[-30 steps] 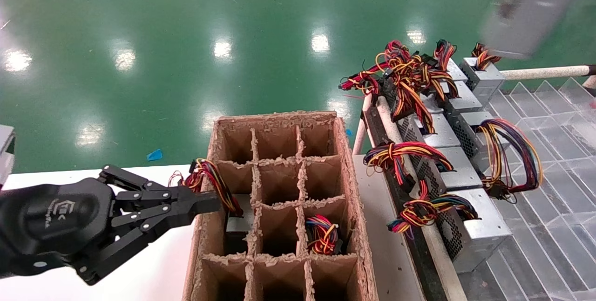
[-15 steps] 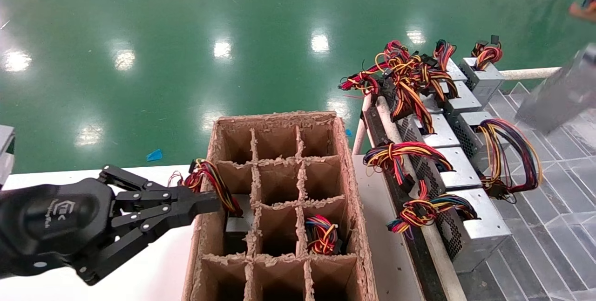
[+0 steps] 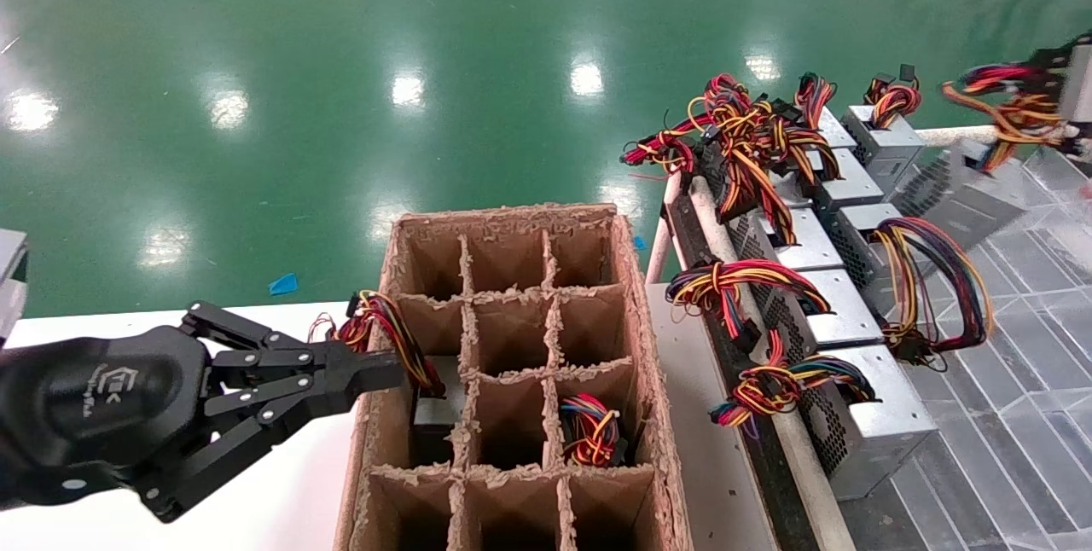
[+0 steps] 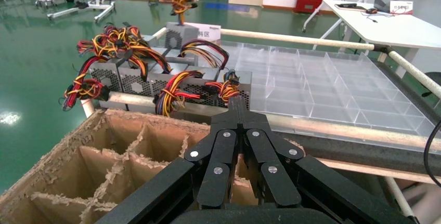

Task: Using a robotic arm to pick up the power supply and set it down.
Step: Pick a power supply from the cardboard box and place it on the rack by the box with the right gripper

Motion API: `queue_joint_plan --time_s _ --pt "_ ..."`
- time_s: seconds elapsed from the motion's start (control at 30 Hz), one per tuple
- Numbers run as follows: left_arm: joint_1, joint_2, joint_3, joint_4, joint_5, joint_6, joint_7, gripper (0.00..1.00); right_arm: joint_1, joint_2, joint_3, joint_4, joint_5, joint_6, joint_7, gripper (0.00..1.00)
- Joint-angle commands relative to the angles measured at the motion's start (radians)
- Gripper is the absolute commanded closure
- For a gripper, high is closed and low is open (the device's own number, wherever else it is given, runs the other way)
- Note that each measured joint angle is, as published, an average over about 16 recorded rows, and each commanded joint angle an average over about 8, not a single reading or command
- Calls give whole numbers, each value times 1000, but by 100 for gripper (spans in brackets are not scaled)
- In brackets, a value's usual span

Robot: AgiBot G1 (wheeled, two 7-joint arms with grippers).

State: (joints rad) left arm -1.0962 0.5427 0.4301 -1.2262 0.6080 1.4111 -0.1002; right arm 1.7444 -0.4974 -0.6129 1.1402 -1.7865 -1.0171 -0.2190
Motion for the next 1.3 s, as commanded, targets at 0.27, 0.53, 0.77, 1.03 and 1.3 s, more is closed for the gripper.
queue_joint_plan --time_s 0.27,0.53,0.77,1.03,1.3 --pt "0 0 0 0 0 0 0 100 14 -46 16 -113 74 9 -104 100" --pt "0 0 0 0 0 0 0 100 38 -63 22 -133 121 -37 -160 100" --pt "0 0 0 0 0 0 0 100 46 -72 16 -160 102 -32 -156 100" --pt "0 0 0 0 0 0 0 100 83 -112 -5 -275 17 20 -150 100" --pt "0 0 0 0 0 0 0 100 105 -155 -9 -369 13 36 -205 100"
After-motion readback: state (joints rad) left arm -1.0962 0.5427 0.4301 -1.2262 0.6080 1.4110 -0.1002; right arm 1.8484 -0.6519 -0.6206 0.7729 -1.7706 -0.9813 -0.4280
